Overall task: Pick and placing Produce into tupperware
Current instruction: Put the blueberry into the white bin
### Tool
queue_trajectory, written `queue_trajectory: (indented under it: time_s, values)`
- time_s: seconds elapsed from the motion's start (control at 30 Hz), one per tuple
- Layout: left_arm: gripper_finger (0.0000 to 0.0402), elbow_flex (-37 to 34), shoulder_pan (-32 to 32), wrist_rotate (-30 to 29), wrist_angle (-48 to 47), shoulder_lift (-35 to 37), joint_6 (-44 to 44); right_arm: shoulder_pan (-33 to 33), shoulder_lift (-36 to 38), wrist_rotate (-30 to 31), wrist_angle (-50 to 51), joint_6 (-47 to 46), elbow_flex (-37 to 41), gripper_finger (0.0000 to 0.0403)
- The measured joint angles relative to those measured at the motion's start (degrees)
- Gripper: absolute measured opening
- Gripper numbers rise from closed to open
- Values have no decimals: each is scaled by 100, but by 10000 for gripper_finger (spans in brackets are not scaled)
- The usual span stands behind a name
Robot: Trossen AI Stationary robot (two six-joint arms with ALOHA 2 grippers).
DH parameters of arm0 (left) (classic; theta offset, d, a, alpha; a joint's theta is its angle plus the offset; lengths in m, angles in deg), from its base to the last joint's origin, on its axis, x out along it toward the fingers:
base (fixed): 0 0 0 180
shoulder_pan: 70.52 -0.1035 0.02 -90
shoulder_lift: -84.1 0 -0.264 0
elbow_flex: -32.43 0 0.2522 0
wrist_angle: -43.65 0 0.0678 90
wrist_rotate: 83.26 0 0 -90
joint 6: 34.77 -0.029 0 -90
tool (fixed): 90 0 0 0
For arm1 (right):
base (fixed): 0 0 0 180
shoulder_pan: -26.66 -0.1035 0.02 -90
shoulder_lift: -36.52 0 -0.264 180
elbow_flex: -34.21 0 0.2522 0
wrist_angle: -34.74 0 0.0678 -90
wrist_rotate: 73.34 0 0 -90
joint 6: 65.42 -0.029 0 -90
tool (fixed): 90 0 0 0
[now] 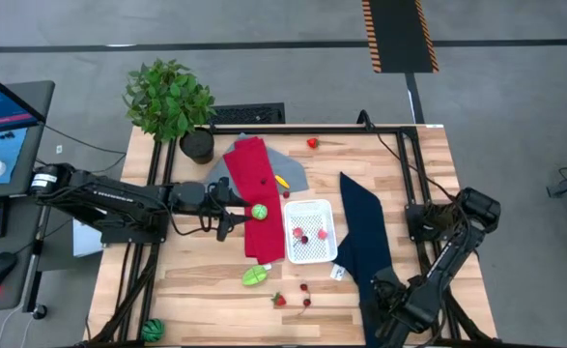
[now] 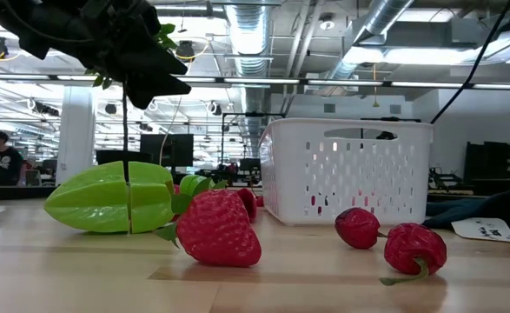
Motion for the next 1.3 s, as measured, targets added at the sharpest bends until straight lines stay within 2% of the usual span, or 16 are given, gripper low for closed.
queue_trajectory:
  time_s: [0.37,0.97,1.3]
  values:
    - [196,0,0,-2,-4,2,0,28,0,-1,-484,-136,395,119]
    - [196,-2,0,2,-6,2,-26,28,0,0,-380,-160,415,120]
    - [196,-2,0,2,-4,2,-26,24,0,-194,-800,-173,756,178]
